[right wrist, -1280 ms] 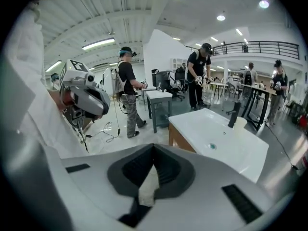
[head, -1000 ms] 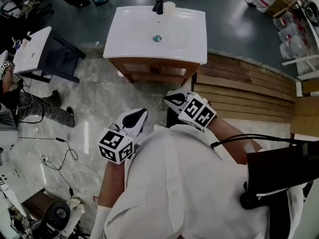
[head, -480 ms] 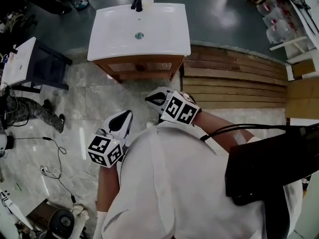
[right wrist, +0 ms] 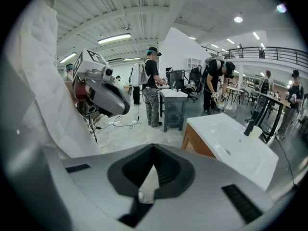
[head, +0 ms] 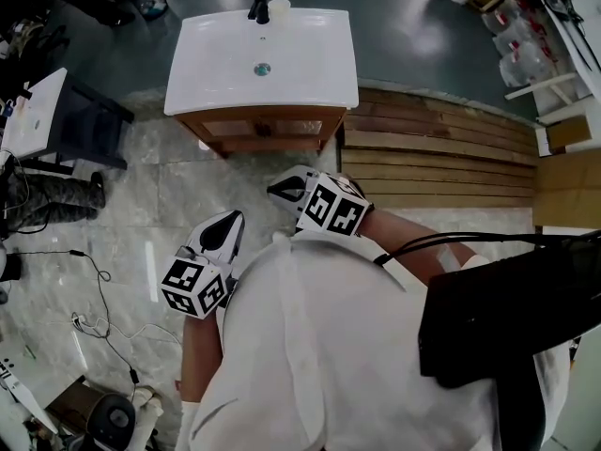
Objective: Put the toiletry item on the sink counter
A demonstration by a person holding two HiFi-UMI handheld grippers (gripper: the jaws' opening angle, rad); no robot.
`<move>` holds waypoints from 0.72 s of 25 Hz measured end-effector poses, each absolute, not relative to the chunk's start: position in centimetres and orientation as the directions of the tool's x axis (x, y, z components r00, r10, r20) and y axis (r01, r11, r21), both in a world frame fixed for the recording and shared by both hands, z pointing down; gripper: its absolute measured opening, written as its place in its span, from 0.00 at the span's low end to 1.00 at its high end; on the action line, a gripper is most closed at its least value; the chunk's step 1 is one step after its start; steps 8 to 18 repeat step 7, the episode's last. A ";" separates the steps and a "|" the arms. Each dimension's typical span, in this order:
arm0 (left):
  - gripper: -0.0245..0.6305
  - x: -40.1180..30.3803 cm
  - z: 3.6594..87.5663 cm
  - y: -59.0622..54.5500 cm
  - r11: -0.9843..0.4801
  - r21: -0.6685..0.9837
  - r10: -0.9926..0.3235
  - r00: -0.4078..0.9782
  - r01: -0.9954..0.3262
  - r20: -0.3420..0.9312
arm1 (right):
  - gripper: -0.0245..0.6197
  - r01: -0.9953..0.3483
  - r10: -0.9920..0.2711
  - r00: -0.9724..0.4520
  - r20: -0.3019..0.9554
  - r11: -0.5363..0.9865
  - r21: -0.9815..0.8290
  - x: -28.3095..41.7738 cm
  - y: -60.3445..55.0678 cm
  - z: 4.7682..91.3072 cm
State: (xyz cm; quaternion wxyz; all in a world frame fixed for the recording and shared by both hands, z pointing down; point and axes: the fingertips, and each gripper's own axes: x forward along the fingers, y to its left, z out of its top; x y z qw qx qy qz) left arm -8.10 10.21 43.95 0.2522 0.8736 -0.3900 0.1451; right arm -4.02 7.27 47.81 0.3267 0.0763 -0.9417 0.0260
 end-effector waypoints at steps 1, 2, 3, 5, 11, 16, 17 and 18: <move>0.05 -8.1 44.1 10.1 -0.568 0.329 -0.607 0.654 -0.755 0.453 | 0.05 -0.159 -0.125 -0.775 0.620 0.987 0.001 -4.1 7.1 47.9; 0.05 -8.2 44.3 9.9 -0.566 0.332 -0.605 0.654 -0.755 0.454 | 0.04 -0.157 -0.124 -0.775 0.620 0.988 0.001 -4.1 6.8 48.0; 0.05 -8.3 44.5 9.6 -0.565 0.334 -0.604 0.654 -0.754 0.456 | 0.05 -0.156 -0.122 -0.774 0.621 0.988 0.001 -4.2 6.5 48.2; 0.05 -8.5 45.0 8.9 -0.564 0.340 -0.600 0.656 -0.753 0.458 | 0.05 -0.155 -0.120 -0.772 0.624 0.988 -0.002 -4.4 5.7 48.6; 0.05 -8.7 45.5 8.2 -0.565 0.345 -0.594 0.659 -0.750 0.461 | 0.05 -0.158 -0.119 -0.769 0.627 0.987 -0.006 -4.5 5.1 49.1; 0.05 -8.7 45.5 8.2 -0.565 0.345 -0.594 0.659 -0.750 0.461 | 0.05 -0.158 -0.119 -0.769 0.627 0.987 -0.006 -4.5 5.1 49.1; 0.05 -8.7 45.5 8.2 -0.565 0.345 -0.594 0.659 -0.750 0.461 | 0.05 -0.158 -0.119 -0.769 0.627 0.987 -0.006 -4.5 5.1 49.1; 0.05 -8.7 45.5 8.2 -0.565 0.345 -0.594 0.659 -0.750 0.461 | 0.05 -0.158 -0.119 -0.769 0.627 0.987 -0.006 -4.5 5.1 49.1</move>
